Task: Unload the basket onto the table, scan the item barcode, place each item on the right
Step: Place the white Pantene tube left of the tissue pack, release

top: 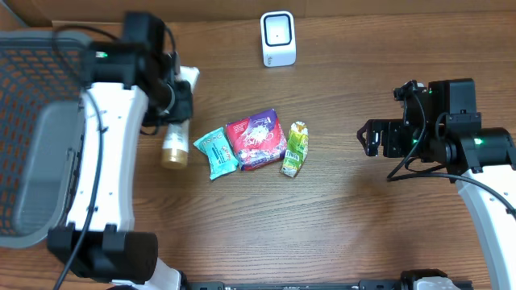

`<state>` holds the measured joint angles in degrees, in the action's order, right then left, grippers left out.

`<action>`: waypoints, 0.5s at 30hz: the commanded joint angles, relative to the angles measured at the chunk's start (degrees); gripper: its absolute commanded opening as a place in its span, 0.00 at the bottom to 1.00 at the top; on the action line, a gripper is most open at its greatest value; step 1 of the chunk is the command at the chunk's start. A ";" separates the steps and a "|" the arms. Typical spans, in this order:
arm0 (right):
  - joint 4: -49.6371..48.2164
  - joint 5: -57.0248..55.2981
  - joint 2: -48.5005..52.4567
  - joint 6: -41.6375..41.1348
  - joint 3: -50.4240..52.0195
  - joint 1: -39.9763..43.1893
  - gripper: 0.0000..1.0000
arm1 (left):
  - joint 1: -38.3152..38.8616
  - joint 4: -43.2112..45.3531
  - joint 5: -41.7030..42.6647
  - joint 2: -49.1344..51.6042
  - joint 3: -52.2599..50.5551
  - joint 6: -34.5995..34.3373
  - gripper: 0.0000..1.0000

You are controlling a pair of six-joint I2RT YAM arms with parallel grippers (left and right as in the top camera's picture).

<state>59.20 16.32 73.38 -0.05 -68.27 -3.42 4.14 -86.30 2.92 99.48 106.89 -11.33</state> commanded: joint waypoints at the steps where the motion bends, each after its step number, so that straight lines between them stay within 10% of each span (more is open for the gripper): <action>1: -0.50 0.50 -0.33 0.09 0.17 -0.11 1.00 | 1.62 8.52 -0.52 -0.85 -13.33 -4.68 0.04; 12: -1.27 0.50 -0.33 0.09 0.17 -0.11 1.00 | 2.27 39.21 -3.76 -0.85 -42.40 -5.40 0.07; 15: -1.25 0.50 -0.33 0.09 0.17 -0.11 1.00 | 2.27 40.96 -3.76 -0.85 -44.76 -5.40 0.30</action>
<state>58.17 16.29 73.41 -0.01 -68.14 -3.42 6.39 -46.44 0.30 99.63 63.86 -16.12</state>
